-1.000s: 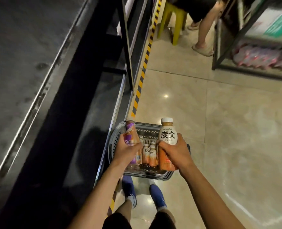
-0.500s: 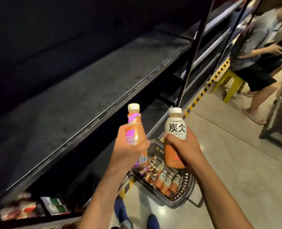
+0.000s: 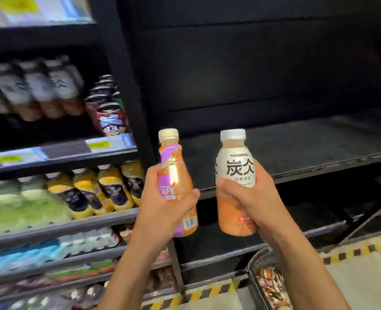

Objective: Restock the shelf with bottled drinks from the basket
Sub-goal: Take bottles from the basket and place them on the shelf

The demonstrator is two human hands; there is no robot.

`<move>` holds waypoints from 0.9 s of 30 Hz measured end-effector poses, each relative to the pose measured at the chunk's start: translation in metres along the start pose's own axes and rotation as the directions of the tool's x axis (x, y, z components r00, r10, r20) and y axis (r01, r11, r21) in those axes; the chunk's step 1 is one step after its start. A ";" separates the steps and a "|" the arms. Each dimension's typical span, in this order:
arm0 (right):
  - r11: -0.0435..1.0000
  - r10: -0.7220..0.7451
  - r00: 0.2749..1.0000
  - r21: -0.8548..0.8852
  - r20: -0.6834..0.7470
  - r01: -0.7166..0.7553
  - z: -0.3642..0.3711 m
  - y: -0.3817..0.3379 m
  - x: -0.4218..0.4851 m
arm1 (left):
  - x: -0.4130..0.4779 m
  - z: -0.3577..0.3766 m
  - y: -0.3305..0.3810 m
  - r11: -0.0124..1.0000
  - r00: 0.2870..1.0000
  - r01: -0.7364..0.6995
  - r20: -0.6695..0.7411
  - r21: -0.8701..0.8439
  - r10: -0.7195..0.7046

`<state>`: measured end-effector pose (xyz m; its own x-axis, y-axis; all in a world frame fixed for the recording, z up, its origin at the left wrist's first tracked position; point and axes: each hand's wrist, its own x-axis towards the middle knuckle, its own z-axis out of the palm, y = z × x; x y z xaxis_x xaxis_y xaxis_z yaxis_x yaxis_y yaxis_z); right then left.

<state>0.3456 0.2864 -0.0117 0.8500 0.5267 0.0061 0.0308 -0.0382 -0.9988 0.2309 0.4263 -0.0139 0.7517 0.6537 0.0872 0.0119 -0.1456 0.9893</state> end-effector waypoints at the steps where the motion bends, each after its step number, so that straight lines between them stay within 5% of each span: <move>1: 1.000 -0.007 0.999 0.008 0.043 0.006 0.024 -0.006 -0.004 | -0.006 -0.025 0.000 1.000 0.999 -0.007 -0.043 0.017 0.007; 13: 0.992 -0.124 0.933 0.042 0.338 0.117 0.260 -0.045 -0.023 | -0.035 -0.273 -0.003 0.999 0.916 -0.006 -0.400 0.050 0.026; 27: 0.997 -0.072 0.894 0.069 0.441 0.047 0.430 -0.095 0.082 | 0.104 -0.421 0.023 0.999 0.936 -0.039 -0.349 0.016 0.042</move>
<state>0.1866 0.6981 0.0624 0.5261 0.8486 0.0562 0.0342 0.0450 -0.9984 0.0321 0.8035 0.0676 0.4742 0.8649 0.1643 -0.0072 -0.1828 0.9831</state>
